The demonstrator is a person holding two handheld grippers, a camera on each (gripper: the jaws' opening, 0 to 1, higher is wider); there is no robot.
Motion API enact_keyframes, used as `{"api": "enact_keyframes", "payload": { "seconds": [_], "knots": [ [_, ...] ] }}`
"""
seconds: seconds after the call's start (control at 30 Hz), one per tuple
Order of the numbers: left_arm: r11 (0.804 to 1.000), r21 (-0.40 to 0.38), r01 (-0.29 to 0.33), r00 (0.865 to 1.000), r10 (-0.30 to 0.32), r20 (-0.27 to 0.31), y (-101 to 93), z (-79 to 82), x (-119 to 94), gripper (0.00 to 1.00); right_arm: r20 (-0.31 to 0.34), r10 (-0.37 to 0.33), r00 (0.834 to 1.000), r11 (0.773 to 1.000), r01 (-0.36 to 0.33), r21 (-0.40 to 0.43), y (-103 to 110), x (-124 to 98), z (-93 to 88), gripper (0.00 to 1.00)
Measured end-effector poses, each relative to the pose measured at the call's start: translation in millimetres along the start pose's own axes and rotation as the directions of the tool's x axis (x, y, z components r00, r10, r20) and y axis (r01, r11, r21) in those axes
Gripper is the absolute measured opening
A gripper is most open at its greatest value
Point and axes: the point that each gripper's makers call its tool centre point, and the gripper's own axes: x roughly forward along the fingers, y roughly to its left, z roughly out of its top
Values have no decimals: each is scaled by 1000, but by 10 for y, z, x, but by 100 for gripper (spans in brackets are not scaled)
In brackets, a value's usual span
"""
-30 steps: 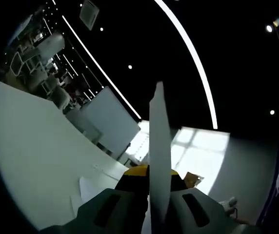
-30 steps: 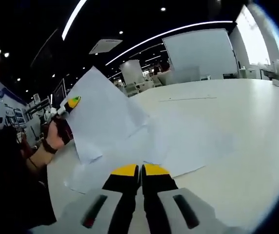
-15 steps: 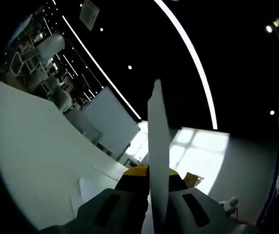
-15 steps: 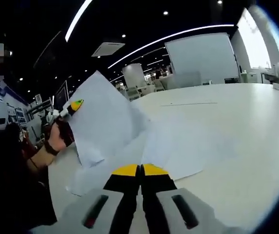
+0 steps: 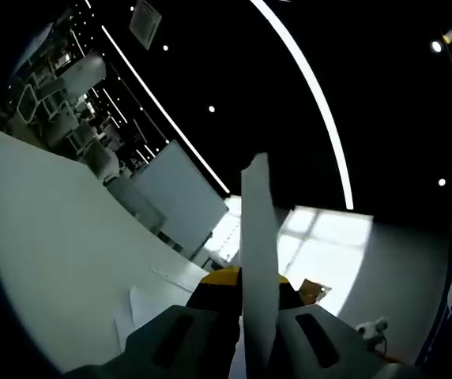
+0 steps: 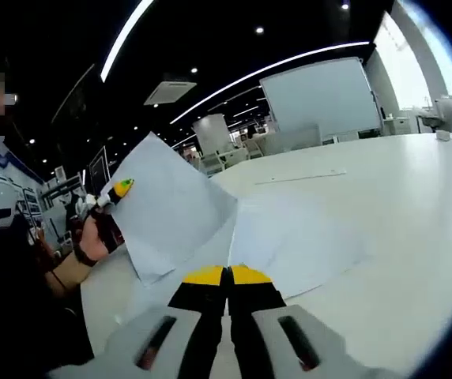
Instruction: Organize the stack of printing papers by aligning and flattening the scattered papers on the table
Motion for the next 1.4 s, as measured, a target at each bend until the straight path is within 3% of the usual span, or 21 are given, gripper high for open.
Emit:
{"api": "enact_keyframes", "payload": {
  "seconds": [0.67, 1.4],
  "knots": [
    [1000, -8, 0, 1000, 0, 0, 3, 0, 5, 6, 99, -28, 995, 999, 31, -26, -16, -79, 263, 0],
    [1000, -9, 0, 1000, 0, -8, 2, -17, 4, 6, 265, -94, 960, 992, 114, -61, -118, -343, 619, 0]
  ]
}}
